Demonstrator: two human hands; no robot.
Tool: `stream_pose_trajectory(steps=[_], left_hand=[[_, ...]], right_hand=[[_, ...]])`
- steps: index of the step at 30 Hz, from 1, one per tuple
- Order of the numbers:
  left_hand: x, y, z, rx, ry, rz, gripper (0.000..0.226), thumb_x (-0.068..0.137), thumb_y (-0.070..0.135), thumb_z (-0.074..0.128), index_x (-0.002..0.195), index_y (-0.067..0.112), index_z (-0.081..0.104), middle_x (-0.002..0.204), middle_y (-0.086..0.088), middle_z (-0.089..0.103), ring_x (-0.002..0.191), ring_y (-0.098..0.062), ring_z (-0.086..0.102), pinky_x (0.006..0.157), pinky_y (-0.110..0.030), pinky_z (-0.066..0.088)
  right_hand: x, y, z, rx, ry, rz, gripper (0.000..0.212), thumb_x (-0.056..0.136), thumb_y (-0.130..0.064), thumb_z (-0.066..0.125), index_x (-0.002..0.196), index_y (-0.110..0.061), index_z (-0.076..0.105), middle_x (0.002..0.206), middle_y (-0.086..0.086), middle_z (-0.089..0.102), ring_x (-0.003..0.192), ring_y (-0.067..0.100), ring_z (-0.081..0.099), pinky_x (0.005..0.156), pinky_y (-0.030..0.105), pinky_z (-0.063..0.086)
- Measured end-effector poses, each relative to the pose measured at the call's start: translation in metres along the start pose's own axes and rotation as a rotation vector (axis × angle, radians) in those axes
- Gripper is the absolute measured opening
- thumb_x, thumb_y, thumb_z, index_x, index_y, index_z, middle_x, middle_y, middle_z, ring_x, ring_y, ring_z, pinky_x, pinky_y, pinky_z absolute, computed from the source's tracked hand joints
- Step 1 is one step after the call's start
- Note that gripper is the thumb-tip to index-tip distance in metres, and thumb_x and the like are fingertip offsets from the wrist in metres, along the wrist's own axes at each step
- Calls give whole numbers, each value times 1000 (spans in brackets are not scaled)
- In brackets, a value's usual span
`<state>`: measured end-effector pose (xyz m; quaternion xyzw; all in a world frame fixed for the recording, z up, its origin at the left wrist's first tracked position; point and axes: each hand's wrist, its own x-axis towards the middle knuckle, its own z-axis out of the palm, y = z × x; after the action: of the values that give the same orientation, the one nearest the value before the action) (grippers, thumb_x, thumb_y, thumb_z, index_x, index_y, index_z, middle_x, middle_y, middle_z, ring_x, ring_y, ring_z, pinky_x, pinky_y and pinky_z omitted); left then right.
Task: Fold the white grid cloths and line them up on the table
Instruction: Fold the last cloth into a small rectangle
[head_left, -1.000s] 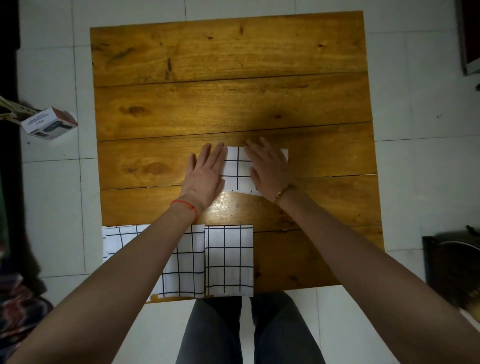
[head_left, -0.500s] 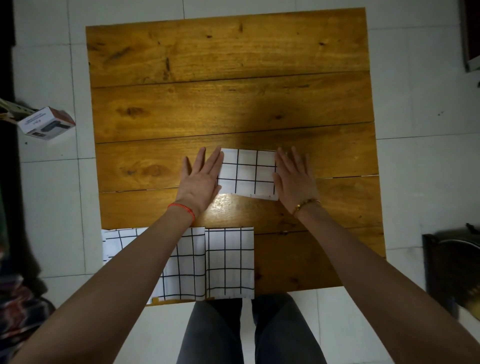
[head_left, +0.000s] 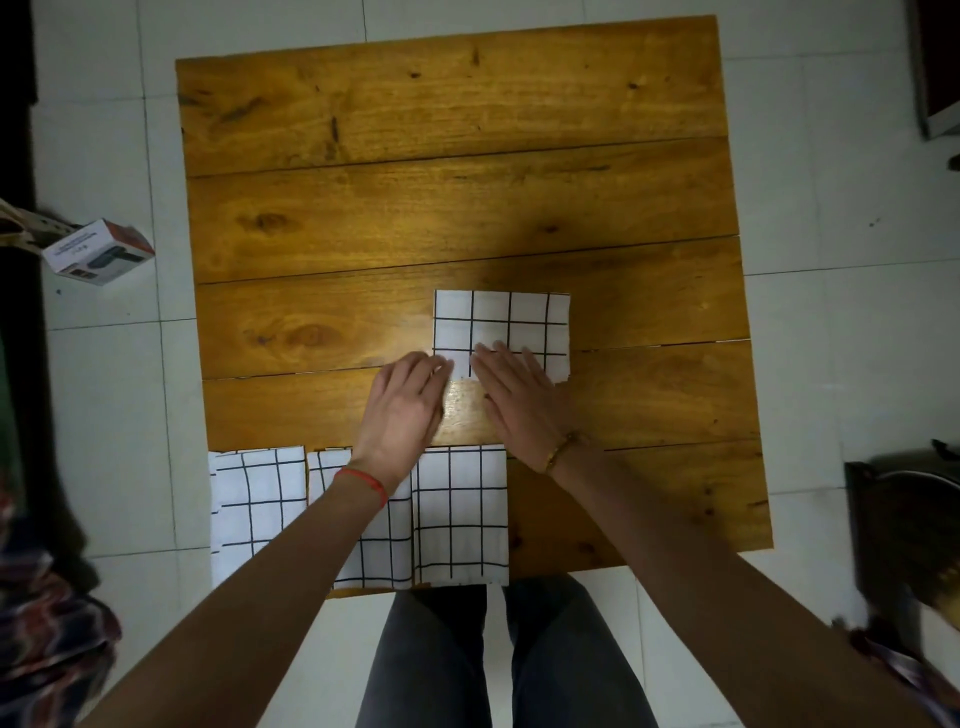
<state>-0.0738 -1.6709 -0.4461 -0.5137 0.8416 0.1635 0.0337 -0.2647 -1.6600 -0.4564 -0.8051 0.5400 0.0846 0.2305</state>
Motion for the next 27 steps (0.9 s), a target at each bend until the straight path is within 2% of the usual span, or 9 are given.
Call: stream_pose_trajectory(steps=[5, 7, 10, 12, 15, 17, 19, 22, 27], left_hand=[[-9, 2, 5, 35, -88, -85, 58, 81, 16, 63, 137, 14, 48, 138, -2, 51, 130, -28, 43, 103, -42, 36], [-9, 4, 4, 37, -114, -114, 59, 82, 18, 63, 139, 16, 47, 139, -1, 49, 131, -28, 41, 104, -44, 36], [-9, 6, 2, 17, -130, -139, 58, 83, 18, 63, 138, 16, 47, 139, -1, 49, 132, -28, 39, 105, -45, 35], [-9, 7, 3, -12, -127, -148, 57, 83, 17, 62, 138, 16, 47, 140, -2, 49, 133, -29, 38, 105, -45, 34], [-7, 9, 3, -118, -70, -189, 49, 87, 15, 57, 135, 16, 51, 138, -3, 49, 131, -28, 38, 106, -45, 36], [-4, 13, 0, -209, -1, -269, 43, 88, 14, 55, 132, 16, 53, 133, -6, 49, 124, -27, 41, 100, -42, 39], [3, 17, -4, -252, 55, -401, 37, 91, 19, 55, 127, 16, 53, 127, -8, 50, 116, -27, 43, 93, -39, 39], [18, 20, -7, -283, 19, -625, 37, 90, 35, 59, 121, 16, 52, 122, -9, 50, 117, -28, 43, 94, -39, 36], [36, 25, -3, -351, -29, -842, 51, 87, 44, 62, 120, 8, 50, 127, -12, 50, 123, -30, 41, 98, -41, 36]], right_hand=[[-9, 3, 10, 36, -45, 58, 53, 99, -31, 18, 146, -9, 28, 154, 8, 26, 144, 22, 19, 118, 40, 17], [-18, 12, 10, 36, -24, 98, 59, 99, -37, 5, 145, -8, 29, 154, 8, 28, 143, 22, 21, 117, 38, 12], [-42, 34, 10, -22, -31, 165, 65, 95, -39, -8, 149, -12, 18, 157, 3, 14, 146, 19, 10, 118, 34, 3], [-55, 47, 9, -115, -35, 196, 63, 95, -36, -3, 148, -12, 21, 157, 3, 17, 145, 20, 14, 119, 36, 5], [-59, 52, 1, -150, 2, 218, 59, 97, -34, 7, 140, -11, 40, 149, 5, 38, 140, 24, 28, 118, 42, 20], [-50, 51, -10, -56, 128, 243, 55, 97, -33, 14, 130, -10, 52, 137, 7, 52, 131, 26, 41, 110, 41, 35], [-30, 51, -26, 77, 253, 299, 45, 98, -29, 22, 122, -11, 56, 126, 7, 57, 119, 25, 48, 101, 38, 42], [10, 57, -44, 197, 361, 381, 26, 97, -24, 41, 115, -13, 57, 116, 7, 57, 113, 25, 48, 96, 38, 43], [59, 64, -58, 226, 273, 418, 24, 93, -27, 49, 113, -17, 60, 117, 4, 59, 111, 23, 50, 93, 34, 40]])
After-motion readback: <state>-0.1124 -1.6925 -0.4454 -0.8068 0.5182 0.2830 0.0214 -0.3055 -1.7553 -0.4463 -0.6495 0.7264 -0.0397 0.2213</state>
